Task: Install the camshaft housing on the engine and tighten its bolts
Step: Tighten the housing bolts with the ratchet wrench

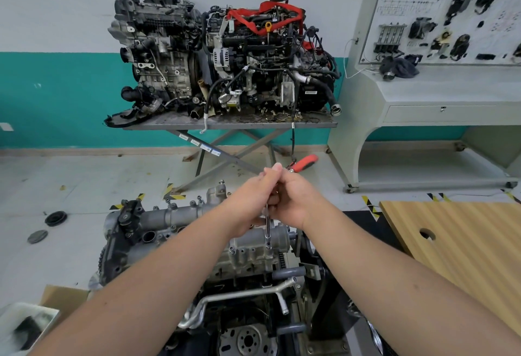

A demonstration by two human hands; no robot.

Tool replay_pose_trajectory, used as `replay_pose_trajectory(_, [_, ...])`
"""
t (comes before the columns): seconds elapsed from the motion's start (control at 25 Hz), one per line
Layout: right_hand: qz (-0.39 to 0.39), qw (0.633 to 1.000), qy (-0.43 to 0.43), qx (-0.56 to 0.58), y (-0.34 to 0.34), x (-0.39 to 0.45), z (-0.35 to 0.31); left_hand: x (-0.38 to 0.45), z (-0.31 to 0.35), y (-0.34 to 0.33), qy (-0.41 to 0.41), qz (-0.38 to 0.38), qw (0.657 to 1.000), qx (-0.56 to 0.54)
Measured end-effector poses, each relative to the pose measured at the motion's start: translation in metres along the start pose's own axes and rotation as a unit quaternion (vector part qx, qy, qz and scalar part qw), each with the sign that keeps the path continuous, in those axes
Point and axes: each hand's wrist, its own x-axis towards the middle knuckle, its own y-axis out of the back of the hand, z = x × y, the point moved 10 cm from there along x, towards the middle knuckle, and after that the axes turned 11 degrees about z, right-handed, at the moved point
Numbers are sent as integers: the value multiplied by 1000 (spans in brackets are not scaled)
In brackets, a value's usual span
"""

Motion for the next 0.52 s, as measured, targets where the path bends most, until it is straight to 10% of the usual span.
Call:
replay_pose_trajectory(0.2, [-17, 992, 103, 71, 13, -9, -11, 5, -3, -11, -121, -14, 992, -36])
replay_pose_trajectory(0.52, [-43, 986, 159, 35, 21, -18, -10, 20, -19, -17, -91, -30, 992, -84])
